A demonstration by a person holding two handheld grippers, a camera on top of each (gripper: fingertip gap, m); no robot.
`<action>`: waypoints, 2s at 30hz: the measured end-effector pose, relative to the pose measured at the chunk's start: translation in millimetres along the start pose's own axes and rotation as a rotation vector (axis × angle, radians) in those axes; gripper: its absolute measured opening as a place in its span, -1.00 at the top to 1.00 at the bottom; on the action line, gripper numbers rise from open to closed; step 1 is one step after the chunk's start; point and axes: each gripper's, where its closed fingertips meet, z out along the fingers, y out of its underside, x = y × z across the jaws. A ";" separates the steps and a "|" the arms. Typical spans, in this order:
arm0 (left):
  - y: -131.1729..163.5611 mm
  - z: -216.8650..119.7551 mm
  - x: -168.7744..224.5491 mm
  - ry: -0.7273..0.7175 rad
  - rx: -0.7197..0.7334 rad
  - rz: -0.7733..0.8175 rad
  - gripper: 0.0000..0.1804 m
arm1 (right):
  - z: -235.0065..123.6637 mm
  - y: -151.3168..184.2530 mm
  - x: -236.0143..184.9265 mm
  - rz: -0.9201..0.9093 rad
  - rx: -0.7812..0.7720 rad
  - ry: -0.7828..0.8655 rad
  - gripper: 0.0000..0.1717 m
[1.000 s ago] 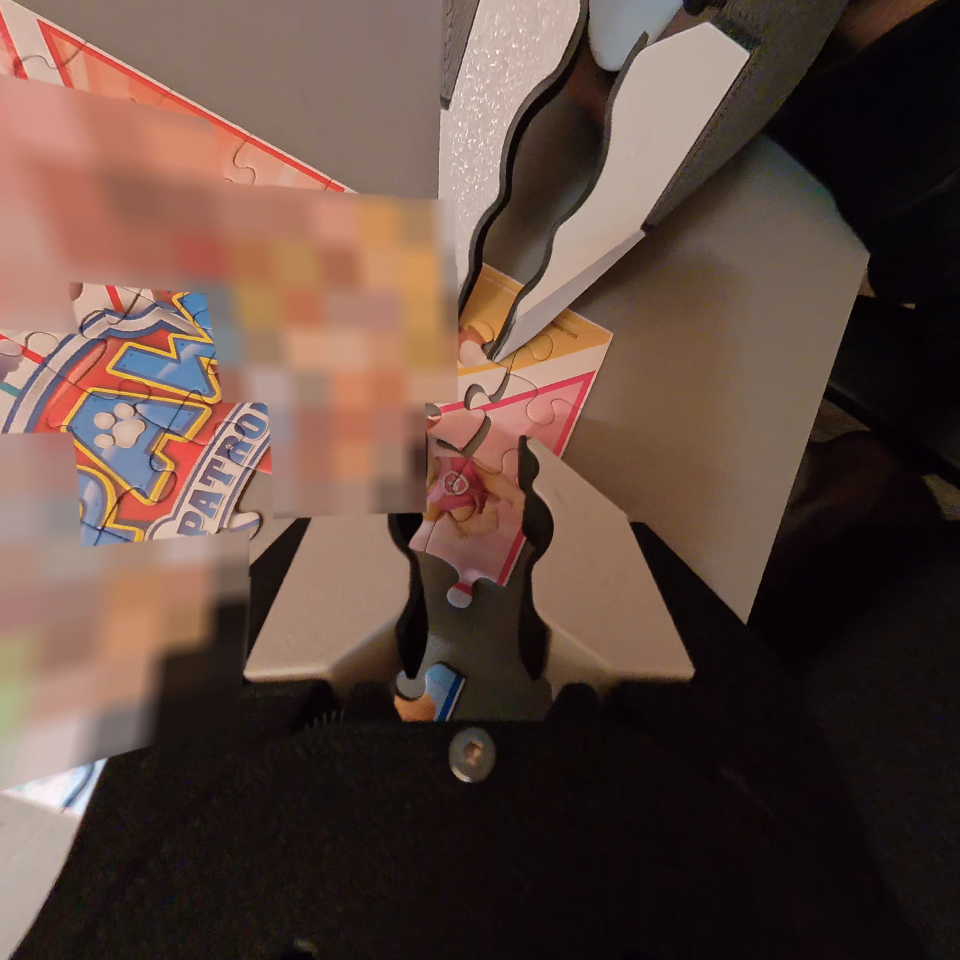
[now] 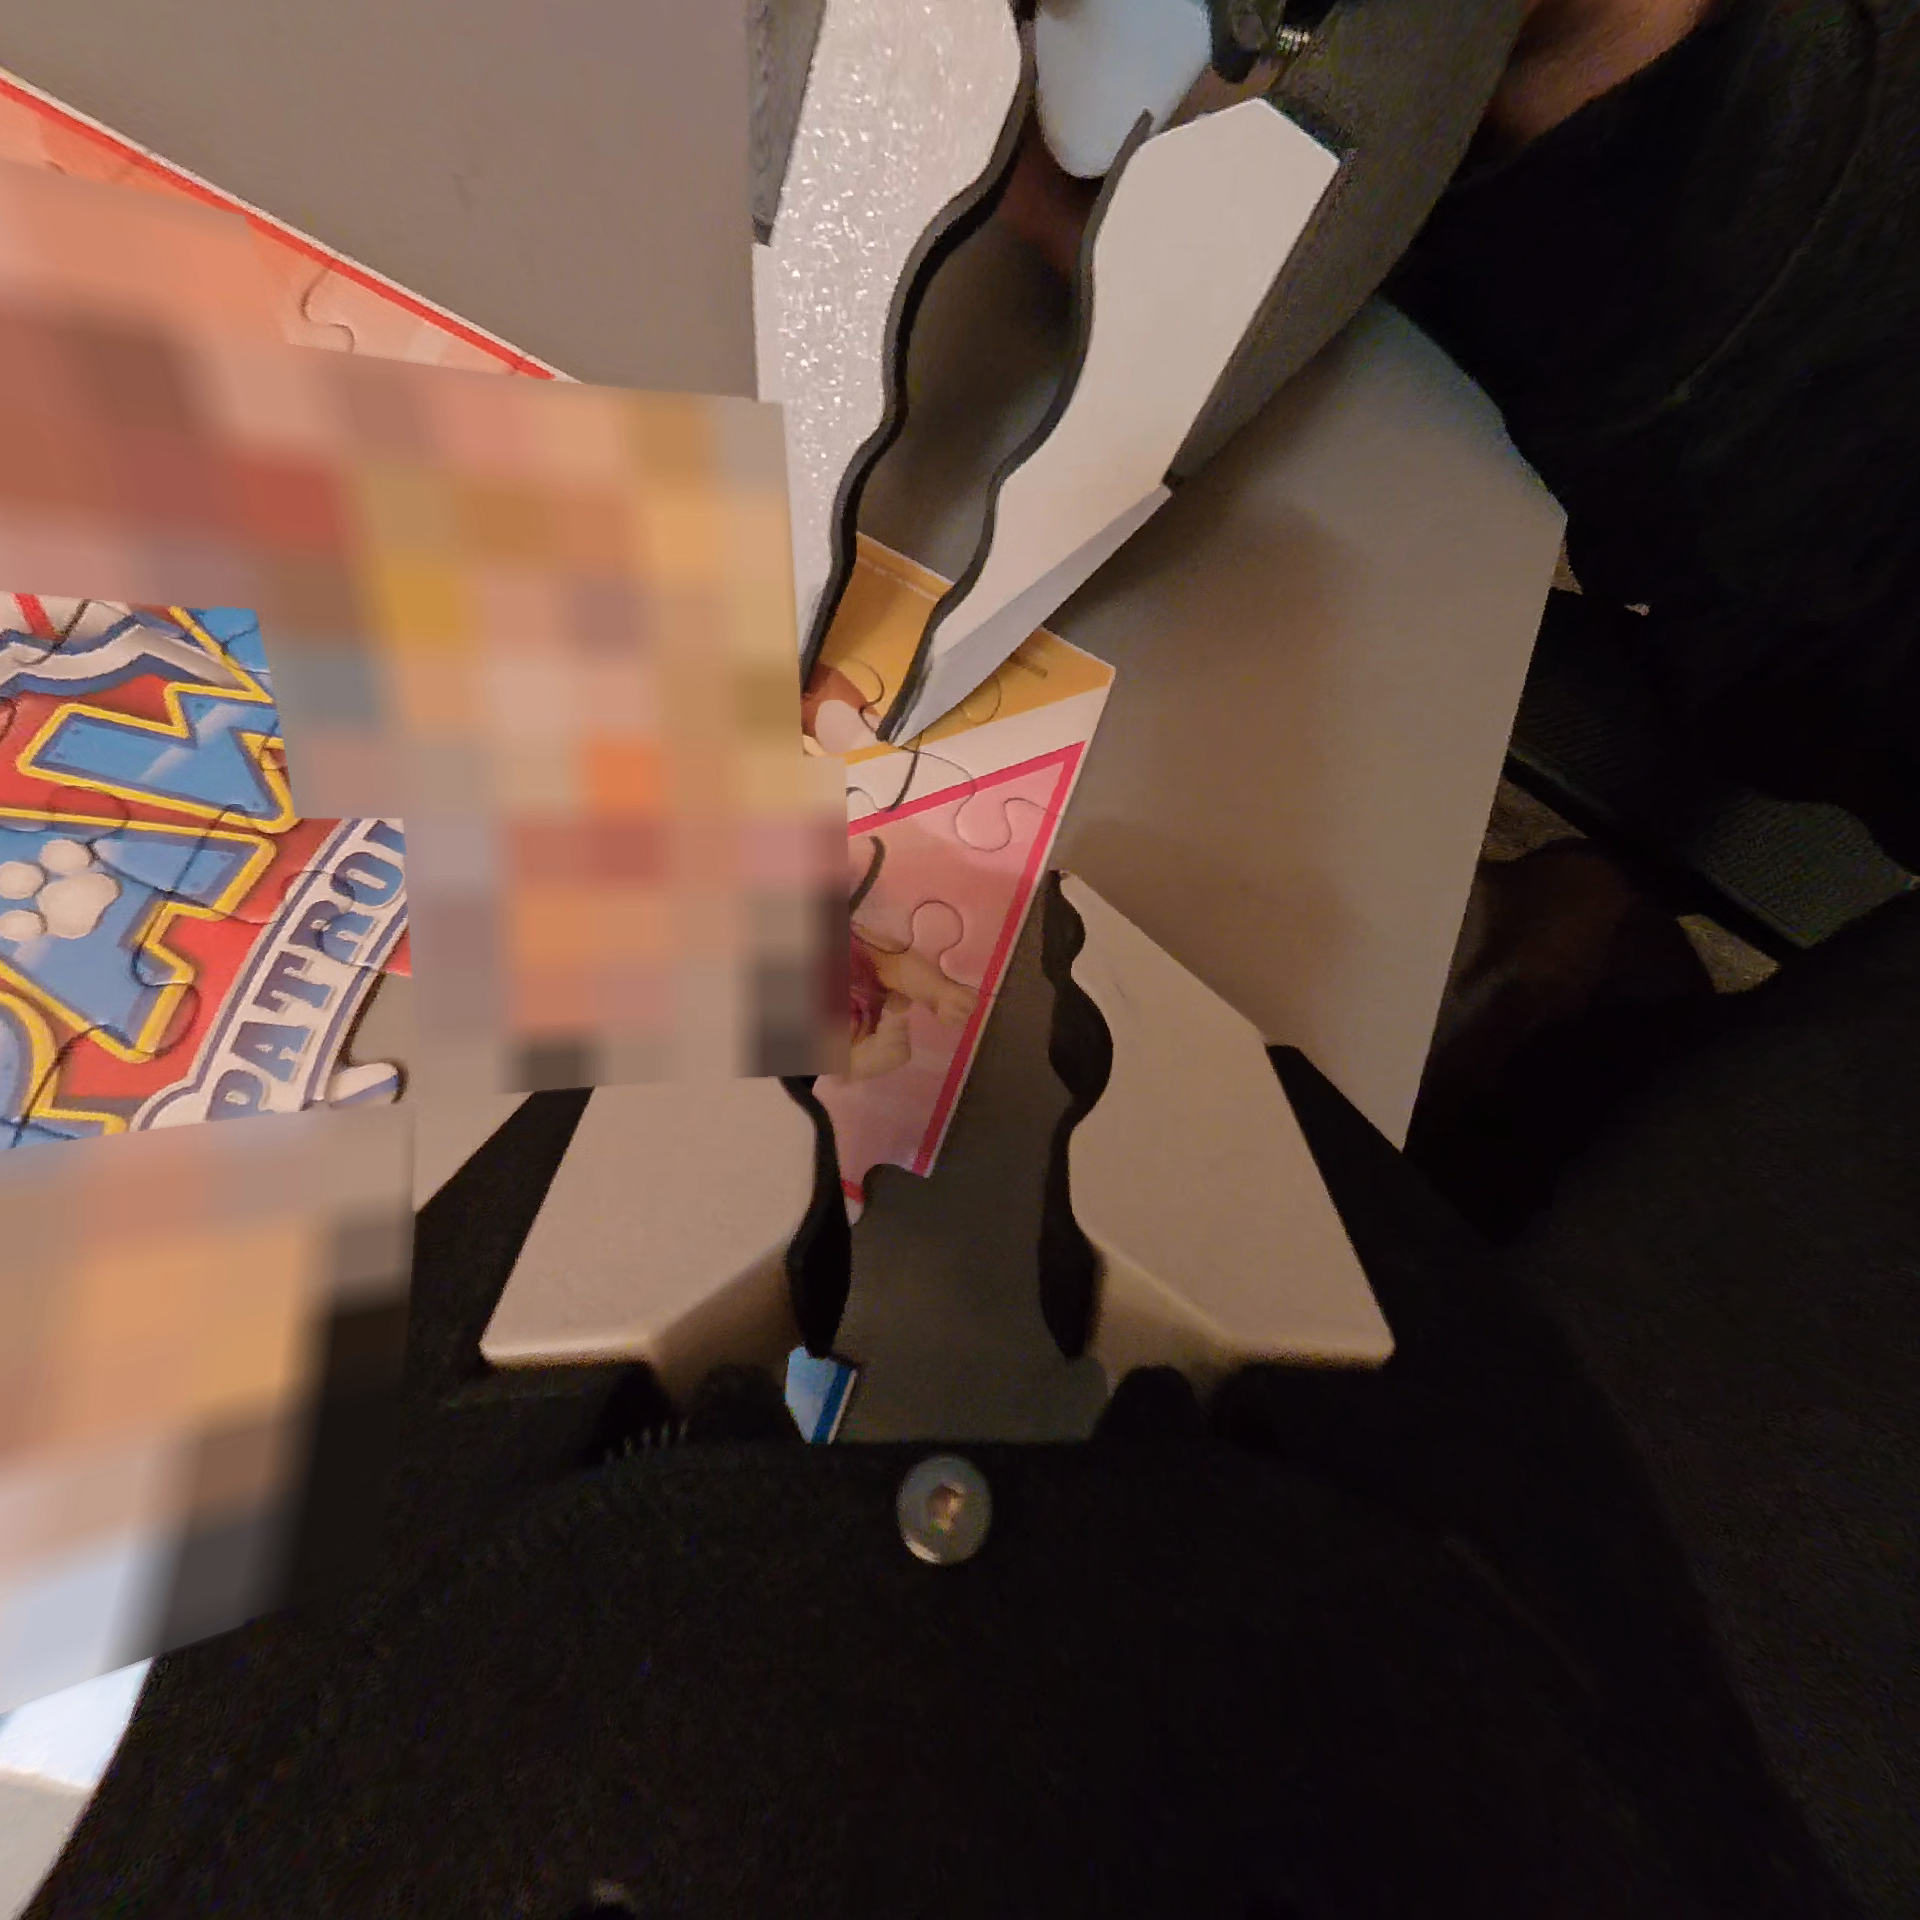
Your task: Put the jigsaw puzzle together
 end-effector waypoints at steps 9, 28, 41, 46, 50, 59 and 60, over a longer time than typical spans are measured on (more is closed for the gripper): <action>-2.9 -3.0 -4.0 -0.002 0.025 -0.022 0.61 | -0.2 0.3 -0.5 0.002 -0.003 -0.002 0.82; -10.6 -5.6 -17.1 -0.058 0.086 -0.026 0.55 | -0.7 -0.5 0.9 0.001 -0.005 0.011 0.80; -8.7 3.9 -30.9 -0.138 0.077 -0.009 0.95 | 4.0 -5.5 2.3 0.051 0.025 0.002 0.88; -8.8 4.1 -29.0 -0.114 0.075 -0.012 0.94 | 4.2 -5.9 3.6 0.081 0.034 -0.003 0.91; -10.6 -1.6 -40.0 -0.167 0.088 0.000 0.73 | 4.1 -5.5 3.5 0.081 0.031 -0.002 0.91; -9.0 1.7 -32.9 -0.109 0.088 -0.019 0.71 | -0.8 -1.3 9.8 0.076 0.009 0.033 0.91; -8.9 1.7 -32.9 -0.115 0.088 -0.014 0.71 | -2.2 -1.6 12.3 0.071 0.011 0.050 0.93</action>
